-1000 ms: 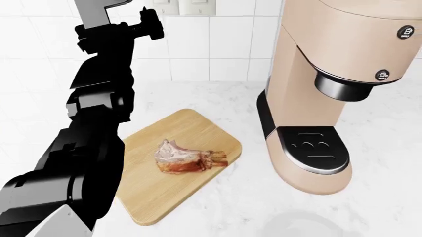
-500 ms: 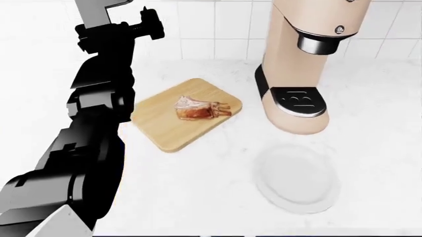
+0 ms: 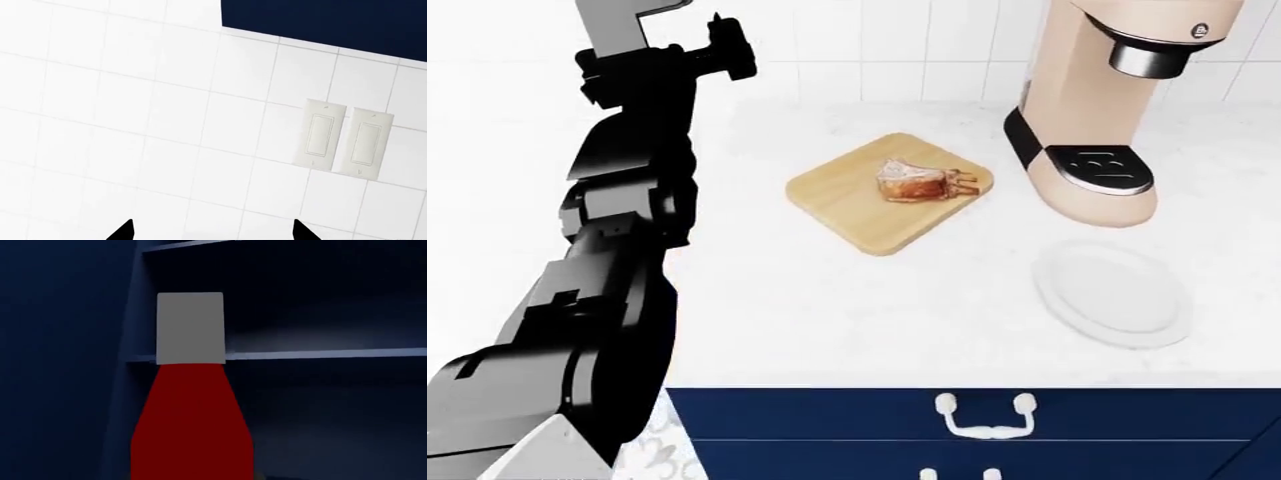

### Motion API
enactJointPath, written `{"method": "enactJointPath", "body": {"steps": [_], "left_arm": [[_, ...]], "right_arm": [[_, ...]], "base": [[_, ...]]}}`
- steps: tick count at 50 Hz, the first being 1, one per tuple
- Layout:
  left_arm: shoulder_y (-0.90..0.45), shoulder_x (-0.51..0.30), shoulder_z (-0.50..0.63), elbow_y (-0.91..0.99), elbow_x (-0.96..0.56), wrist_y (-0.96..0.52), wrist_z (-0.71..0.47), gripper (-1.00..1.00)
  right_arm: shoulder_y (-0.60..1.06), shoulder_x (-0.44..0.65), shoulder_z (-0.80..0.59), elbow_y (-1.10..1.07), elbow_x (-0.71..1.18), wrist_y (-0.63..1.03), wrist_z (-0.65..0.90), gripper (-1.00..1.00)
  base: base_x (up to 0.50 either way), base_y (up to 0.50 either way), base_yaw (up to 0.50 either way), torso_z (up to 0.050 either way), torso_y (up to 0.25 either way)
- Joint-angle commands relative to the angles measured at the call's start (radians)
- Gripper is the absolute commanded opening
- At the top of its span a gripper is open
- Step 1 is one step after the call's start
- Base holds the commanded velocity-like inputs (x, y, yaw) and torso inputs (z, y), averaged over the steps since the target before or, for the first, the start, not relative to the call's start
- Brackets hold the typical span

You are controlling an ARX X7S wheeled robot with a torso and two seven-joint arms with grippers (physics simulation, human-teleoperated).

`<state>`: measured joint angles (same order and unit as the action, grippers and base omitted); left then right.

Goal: Pick the lamb chop from the plate and place it on the cutting board. Then pick the condiment bottle from the cabinet and place it next to the cutting board.

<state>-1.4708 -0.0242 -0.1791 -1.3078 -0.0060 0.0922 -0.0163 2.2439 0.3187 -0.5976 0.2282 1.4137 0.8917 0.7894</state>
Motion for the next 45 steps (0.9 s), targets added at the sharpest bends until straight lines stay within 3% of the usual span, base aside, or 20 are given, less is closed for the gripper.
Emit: {"method": "enactJointPath", "body": {"steps": [1, 14, 25, 45], "left_arm": [[0.001, 0.003, 0.004, -0.001, 0.000, 0.001, -0.001, 1.00], [0.000, 0.004, 0.013, -0.001, 0.001, -0.001, -0.005, 1.00], [0.001, 0.004, 0.019, -0.001, 0.001, 0.000, -0.005, 1.00], [0.001, 0.004, 0.026, -0.001, -0.001, 0.000, -0.006, 1.00]], "right_arm": [[-0.056, 0.026, 0.030, -0.074, 0.044, 0.039, 0.032, -1.00], [-0.182, 0.069, 0.109, -0.295, 0.312, 0.078, 0.282, -1.00], [-0.244, 0.091, 0.110, -0.370, 0.393, 0.081, 0.367, -1.00], [-0.533, 0.131, 0.161, -0.590, 0.446, -0.030, 0.440, -1.00]], "base": [[0.00, 0.00, 0.00, 0.000, 0.000], [0.00, 0.00, 0.00, 0.000, 0.000], [0.00, 0.00, 0.00, 0.000, 0.000], [0.00, 0.00, 0.00, 0.001, 0.000]]}}
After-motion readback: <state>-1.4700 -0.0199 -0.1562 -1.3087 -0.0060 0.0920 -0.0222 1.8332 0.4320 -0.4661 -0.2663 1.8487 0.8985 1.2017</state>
